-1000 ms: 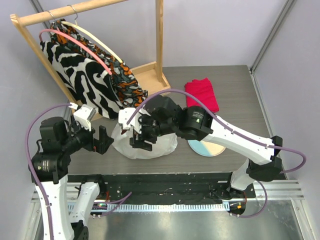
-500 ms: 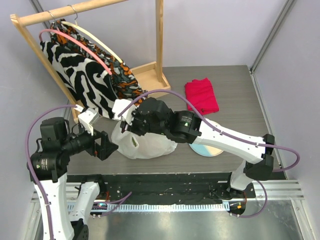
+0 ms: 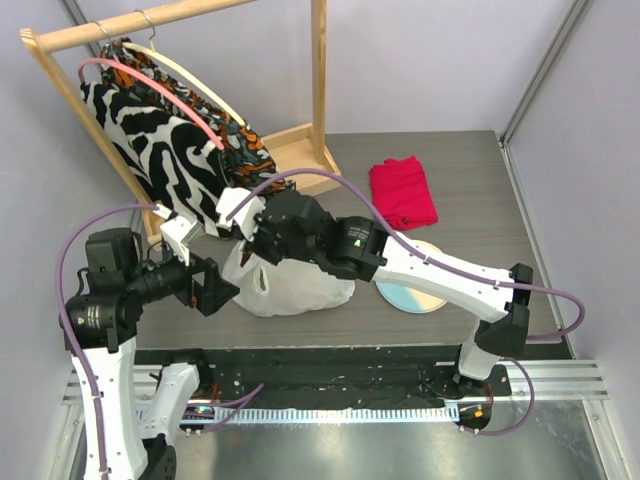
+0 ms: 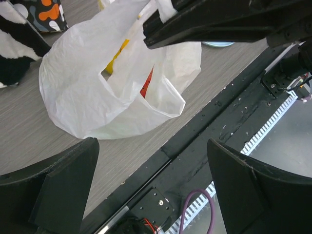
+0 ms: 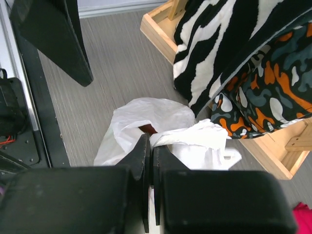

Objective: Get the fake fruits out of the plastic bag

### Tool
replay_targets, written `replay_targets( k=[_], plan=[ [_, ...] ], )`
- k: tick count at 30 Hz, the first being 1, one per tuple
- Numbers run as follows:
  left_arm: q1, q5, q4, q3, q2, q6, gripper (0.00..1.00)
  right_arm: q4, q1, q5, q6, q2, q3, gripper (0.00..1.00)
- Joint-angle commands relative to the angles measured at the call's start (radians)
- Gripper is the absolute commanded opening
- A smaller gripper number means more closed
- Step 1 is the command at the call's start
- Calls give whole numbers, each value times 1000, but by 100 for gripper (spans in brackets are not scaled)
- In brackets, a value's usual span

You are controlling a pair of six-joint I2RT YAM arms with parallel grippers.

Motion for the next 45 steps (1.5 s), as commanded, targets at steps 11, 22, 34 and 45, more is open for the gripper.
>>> replay_targets(
  k=[11,22,34,45],
  plan=[
    [-67,146,356,58,140,-55,99,-115,-252,-288,180,-254,-70,1],
    [-291,-317,600,127,350,-296,88,-62,-320,-307,209,-275,-128,1],
    [-343,-202,602,118,452,-282,52,-29,-404,-301,244,-318,-210,1],
    [-458,-35,637,622,851,-283,9,-27,-929,-261,327,-286,-127,1]
  ],
)
